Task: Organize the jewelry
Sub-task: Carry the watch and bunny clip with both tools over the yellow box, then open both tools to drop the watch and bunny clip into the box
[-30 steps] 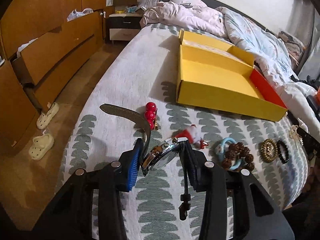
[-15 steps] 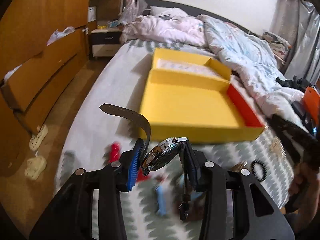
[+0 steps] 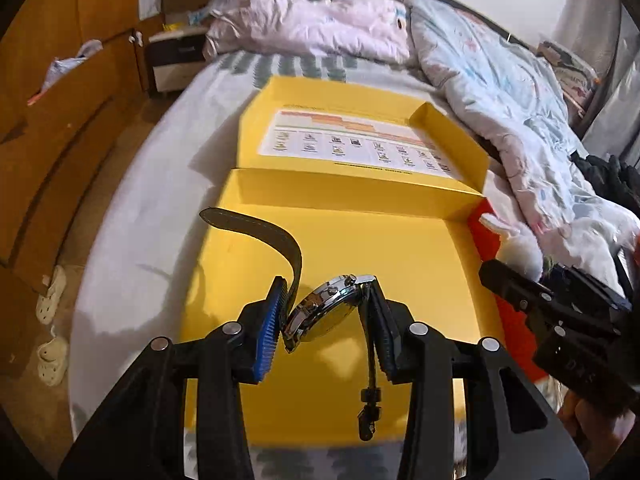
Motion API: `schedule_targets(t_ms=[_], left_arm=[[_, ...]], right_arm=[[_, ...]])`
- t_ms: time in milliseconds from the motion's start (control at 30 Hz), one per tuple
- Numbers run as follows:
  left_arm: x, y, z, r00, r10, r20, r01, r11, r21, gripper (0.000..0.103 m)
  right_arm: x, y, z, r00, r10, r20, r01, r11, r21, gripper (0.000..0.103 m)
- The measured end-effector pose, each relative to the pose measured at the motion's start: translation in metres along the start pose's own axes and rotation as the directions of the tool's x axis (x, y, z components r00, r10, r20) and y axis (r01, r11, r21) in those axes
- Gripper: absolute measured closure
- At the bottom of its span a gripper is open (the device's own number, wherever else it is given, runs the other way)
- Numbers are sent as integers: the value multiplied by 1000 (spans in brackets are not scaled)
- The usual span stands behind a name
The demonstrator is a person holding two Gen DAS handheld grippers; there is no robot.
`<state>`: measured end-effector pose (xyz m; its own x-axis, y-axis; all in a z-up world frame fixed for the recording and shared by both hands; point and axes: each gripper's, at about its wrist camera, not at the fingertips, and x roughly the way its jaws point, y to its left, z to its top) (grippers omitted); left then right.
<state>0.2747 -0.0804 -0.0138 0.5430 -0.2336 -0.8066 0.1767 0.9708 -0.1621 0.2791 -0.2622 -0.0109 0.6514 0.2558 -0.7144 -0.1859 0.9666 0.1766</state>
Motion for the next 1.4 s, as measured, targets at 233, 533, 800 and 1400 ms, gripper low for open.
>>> schedule_targets(t_ms=[233,533,800,1400], left_arm=[[61,0,22,995,-6,-96,4,1000,-26,62],[107,10,20,981,0,-196,-10,999,-50,62],[106,11,19,975,-22,-223,11,999,-49,62],[101,9,34,983,12,-183,-19,999,-38,35]], right_arm=[[49,-11,19,995,-62,-73,60,998,-24,51],[91,-14,20,985,-88,-147,82,996,-42,51],[110,-13,28,978,-97,-187,92,995,-33,50],[100,-26,34,972,-128,-196,132,991,5,20]])
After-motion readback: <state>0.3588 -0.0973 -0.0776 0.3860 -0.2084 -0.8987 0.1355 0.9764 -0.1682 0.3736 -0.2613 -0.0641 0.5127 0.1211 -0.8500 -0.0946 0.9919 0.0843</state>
